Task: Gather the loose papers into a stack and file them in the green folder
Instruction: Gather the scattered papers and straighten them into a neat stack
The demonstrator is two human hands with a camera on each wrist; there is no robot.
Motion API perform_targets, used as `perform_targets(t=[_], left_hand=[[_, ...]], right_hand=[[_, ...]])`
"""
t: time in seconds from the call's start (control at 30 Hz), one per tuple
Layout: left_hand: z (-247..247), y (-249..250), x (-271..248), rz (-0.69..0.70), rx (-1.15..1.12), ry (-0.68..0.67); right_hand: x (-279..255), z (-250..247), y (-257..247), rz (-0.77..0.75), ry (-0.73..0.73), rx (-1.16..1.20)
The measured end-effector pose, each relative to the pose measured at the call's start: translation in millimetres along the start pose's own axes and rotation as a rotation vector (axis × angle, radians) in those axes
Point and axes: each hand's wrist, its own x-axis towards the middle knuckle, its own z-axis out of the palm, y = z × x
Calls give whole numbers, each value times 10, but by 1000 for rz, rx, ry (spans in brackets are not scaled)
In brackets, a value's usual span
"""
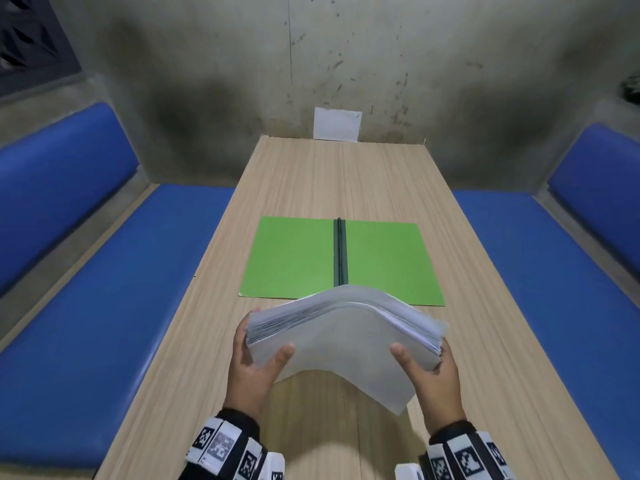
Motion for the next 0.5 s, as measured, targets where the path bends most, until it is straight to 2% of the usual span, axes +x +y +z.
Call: perform_targets(t=[0.07,0.2,0.3,0.5], left_hand=[[4,1,42,53,32,48],[20,60,121,62,36,103],[64,124,206,4,-31,190],[133,120,314,-27,-36,267]], right_hand=[[12,13,16,-16,30,7],[58,4,-68,-9,94,120],[109,20,-152,29,113,135],[203,63,-132,72,229,140]])
